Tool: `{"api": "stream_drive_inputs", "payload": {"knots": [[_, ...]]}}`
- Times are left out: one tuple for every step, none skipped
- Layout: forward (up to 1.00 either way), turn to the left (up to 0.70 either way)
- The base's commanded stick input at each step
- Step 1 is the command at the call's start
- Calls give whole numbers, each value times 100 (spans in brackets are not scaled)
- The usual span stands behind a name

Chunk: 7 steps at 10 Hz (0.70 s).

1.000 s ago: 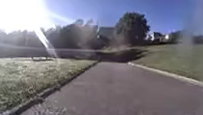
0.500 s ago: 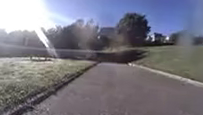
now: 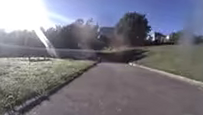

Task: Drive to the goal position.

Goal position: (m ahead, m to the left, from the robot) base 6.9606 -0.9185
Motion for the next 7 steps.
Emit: {"api": "stream_drive_inputs", "payload": {"knots": [[45,0],[45,0],[45,0],[45,0],[45,0],[45,0],[45,0]]}}
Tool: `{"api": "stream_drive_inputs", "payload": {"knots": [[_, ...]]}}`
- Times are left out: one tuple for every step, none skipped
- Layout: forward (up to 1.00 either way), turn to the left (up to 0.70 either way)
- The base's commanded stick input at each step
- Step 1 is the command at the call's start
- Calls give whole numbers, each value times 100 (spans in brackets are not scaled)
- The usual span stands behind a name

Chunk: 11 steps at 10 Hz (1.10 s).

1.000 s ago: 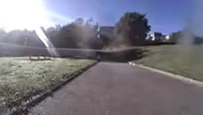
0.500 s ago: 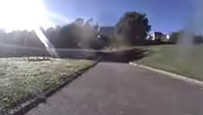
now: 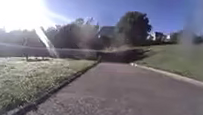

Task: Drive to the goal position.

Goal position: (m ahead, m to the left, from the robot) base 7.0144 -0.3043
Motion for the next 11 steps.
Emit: {"api": "stream_drive_inputs", "payload": {"knots": [[45,-9],[45,-26],[45,-27],[45,-27],[45,-27],[45,-27],[45,-27],[45,-27],[45,-27],[45,-27],[45,-23]]}}
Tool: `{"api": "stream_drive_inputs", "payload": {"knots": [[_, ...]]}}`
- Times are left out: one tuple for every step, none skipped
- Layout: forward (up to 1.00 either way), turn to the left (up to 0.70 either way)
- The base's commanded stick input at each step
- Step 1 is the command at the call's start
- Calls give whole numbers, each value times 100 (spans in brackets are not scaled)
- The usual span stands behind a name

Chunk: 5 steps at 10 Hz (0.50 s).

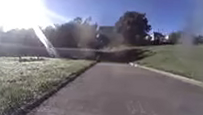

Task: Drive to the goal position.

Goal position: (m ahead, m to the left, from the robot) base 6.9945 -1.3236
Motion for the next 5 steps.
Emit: {"api": "stream_drive_inputs", "payload": {"knots": [[45,-6],[45,0],[45,0],[45,0],[45,0]]}}
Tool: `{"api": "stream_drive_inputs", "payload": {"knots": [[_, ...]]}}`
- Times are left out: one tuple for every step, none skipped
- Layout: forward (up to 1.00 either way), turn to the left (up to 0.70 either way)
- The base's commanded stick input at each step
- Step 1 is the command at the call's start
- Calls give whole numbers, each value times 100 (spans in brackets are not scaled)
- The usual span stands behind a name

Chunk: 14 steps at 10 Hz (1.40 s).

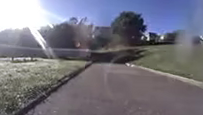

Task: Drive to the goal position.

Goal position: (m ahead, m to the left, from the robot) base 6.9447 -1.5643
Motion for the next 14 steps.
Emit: {"api": "stream_drive_inputs", "payload": {"knots": [[45,0],[45,0],[45,0],[45,0],[45,0],[45,0],[45,0],[45,0],[45,0],[45,0],[45,0],[45,0],[45,0],[45,0]]}}
